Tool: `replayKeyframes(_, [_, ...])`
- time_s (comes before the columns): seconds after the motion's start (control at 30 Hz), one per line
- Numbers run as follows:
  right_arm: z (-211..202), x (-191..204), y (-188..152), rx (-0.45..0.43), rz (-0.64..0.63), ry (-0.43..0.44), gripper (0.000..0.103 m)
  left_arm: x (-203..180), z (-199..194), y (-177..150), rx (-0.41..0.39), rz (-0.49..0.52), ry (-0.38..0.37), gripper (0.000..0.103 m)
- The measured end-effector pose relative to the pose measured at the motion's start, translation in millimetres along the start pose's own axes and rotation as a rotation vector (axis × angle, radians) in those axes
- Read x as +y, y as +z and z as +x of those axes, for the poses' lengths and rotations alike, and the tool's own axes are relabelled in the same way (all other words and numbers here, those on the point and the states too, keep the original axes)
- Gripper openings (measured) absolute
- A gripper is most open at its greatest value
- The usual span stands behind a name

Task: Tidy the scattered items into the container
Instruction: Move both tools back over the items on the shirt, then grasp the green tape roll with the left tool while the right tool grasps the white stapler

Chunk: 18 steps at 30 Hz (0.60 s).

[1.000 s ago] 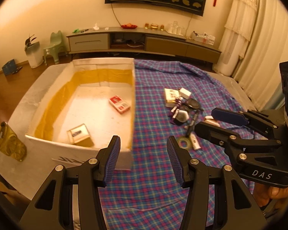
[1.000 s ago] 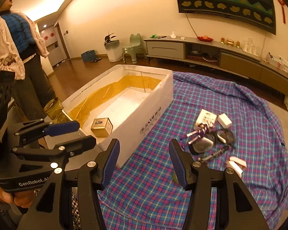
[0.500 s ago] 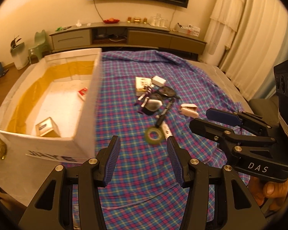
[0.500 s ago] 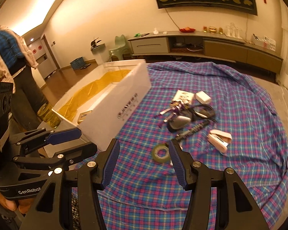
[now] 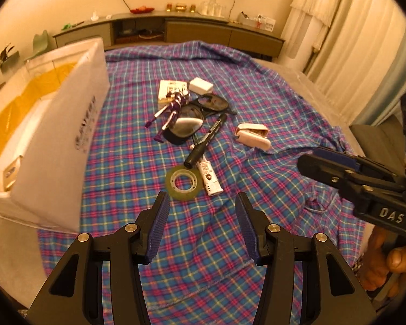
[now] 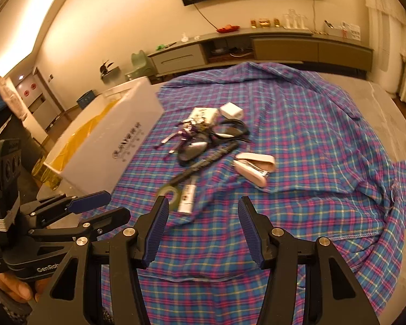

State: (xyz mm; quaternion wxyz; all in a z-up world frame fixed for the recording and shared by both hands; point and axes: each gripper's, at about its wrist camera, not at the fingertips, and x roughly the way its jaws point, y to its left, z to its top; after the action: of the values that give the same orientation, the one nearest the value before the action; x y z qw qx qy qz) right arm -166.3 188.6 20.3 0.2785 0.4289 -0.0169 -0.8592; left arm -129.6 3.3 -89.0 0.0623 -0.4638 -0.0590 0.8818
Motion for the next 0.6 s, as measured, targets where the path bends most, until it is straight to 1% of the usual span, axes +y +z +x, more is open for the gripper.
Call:
replayKeyframes(0.1, [6, -12, 2, 0.012, -0.003, -0.005, 0.055, 3, 17, 2, 0.02, -0.01, 0.004, 0.053])
replayKeyframes(0.23, [20, -21, 8, 0.042, -0.04, -0.037, 0.055, 11, 39, 4, 0.036, -0.029, 0.016, 0.053])
replayKeyframes(0.33, [34, -27, 16, 0.073, -0.075, -0.058, 0.055, 19, 54, 4, 0.05, -0.05, 0.027, 0.053])
replayKeyframes(0.5, [61, -37, 30, 0.113, -0.123, -0.082, 0.055, 33, 74, 2, 0.076, -0.087, 0.023, 0.053])
replayKeyframes(0.6, [77, -41, 39, 0.133, -0.159, -0.09, 0.057, 34, 78, 4, 0.05, -0.077, 0.019, 0.054])
